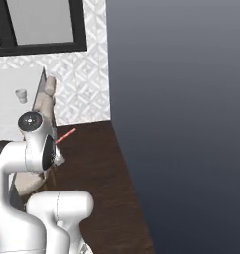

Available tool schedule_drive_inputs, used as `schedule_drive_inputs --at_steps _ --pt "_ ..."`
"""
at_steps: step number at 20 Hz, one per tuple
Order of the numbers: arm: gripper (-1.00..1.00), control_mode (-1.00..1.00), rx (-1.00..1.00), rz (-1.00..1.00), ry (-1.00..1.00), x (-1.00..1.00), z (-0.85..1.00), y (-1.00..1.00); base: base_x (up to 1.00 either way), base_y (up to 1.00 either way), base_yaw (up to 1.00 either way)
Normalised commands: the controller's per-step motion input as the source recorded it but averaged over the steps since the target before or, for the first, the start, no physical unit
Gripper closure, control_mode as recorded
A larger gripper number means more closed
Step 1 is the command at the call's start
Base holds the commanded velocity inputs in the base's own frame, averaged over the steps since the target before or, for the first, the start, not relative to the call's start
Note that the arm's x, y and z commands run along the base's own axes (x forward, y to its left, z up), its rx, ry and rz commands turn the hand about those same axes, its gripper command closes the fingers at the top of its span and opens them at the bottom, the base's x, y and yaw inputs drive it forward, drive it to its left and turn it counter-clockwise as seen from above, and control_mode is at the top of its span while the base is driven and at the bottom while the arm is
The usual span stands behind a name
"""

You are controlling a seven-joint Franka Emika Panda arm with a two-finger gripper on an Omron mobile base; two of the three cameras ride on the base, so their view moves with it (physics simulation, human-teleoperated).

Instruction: Take a straw from the drawer in front and place it inside the glass cup on the dining counter.

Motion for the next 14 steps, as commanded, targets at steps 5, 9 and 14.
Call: schedule_drive_inputs --at_steps 5,9,14 --pt "1.0 1.0 0.0 0.0 0.0 0.0 0.0 0.0 0.93 -0.06 0.4" --pt "1.0 1.0 0.0 0.0 0.0 0.0 0.0 0.0 0.96 -0.2 0.4" --pt "1.0 1.0 0.0 0.0 0.0 0.0 0.0 0.0 0.86 -0.38 0.39"
